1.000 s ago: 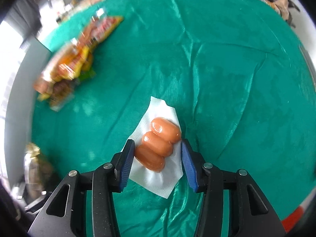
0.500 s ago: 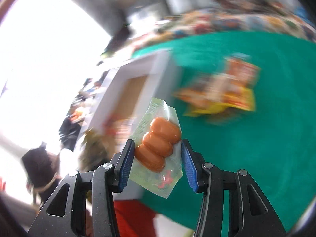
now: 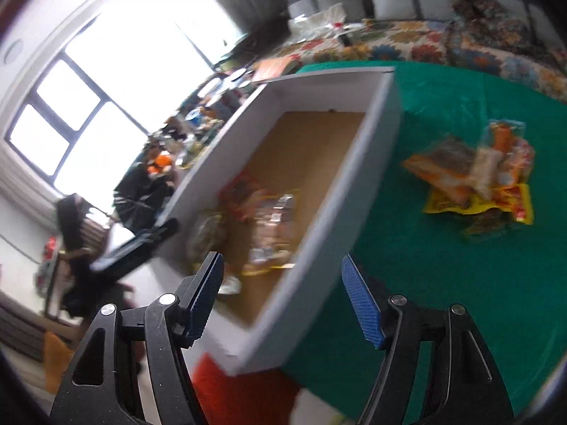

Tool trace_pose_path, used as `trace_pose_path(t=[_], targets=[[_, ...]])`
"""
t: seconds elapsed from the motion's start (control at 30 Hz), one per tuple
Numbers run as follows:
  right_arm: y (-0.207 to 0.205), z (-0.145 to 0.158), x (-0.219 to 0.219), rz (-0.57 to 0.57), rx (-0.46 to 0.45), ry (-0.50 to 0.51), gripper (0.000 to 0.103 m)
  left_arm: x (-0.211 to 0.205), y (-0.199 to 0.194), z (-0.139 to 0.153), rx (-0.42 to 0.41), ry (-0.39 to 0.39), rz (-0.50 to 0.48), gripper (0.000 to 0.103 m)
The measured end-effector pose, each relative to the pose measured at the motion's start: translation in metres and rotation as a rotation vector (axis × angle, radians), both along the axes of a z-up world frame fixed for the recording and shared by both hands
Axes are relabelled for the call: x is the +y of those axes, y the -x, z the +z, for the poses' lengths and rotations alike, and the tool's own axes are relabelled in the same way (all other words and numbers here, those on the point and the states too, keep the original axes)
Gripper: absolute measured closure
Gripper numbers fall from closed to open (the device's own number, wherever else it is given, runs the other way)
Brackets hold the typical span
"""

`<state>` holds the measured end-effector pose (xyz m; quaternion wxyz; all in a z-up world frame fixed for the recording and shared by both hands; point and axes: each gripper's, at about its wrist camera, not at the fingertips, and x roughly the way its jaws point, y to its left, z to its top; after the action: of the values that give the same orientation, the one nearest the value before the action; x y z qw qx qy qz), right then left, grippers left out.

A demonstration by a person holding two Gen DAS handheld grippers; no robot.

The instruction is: Organize snacks

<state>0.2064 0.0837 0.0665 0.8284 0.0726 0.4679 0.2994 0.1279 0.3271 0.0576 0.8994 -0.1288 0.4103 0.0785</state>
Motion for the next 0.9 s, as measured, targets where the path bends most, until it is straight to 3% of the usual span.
trace_pose_path(t=[0.1, 0.17, 0.23, 0.3, 0.4, 0.53, 0.6, 0.73, 0.83, 0.9], targets=[[-0.004, -0.053, -0.075, -0.18, -0.108, 0.282, 0.029, -0.067, 0.001, 0.009, -0.032, 0.034, -0.155, 0.004], [-0.003, -0.091, -0.125, -0.273, -0.12, 0.425, 0.03, -0.114, 0.001, 0.012, -0.058, 0.077, -0.262, 0.0], [0.003, -0.119, -0.168, -0.352, -0.126, 0.509, 0.03, -0.158, 0.001, 0.004, -0.058, 0.143, -0.352, 0.0], [0.009, -0.137, -0.206, -0.423, -0.139, 0.557, 0.03, -0.195, -0.005, -0.014, -0.004, 0.189, -0.404, 0.0], [0.012, -0.151, -0.244, -0.487, -0.16, 0.576, 0.03, -0.244, -0.017, -0.06, 0.095, 0.146, -0.446, 0.0], [0.008, -0.166, -0.266, -0.505, -0.187, 0.537, 0.025, -0.284, -0.038, -0.103, 0.161, -0.031, -0.474, 0.0], [0.003, -0.167, -0.272, -0.524, -0.17, 0.508, 0.019, -0.293, -0.053, -0.114, 0.168, -0.084, -0.479, 0.0], [0.008, -0.163, -0.287, -0.551, -0.109, 0.403, 0.011, -0.298, -0.08, -0.127, 0.153, -0.115, -0.458, 0.0], [0.012, -0.164, -0.281, -0.563, -0.111, 0.424, 0.011, -0.297, -0.095, -0.141, 0.166, -0.109, -0.455, 0.0], [0.014, -0.164, -0.281, -0.563, -0.11, 0.419, 0.011, -0.3, -0.095, -0.149, 0.134, -0.162, -0.46, 0.0]])
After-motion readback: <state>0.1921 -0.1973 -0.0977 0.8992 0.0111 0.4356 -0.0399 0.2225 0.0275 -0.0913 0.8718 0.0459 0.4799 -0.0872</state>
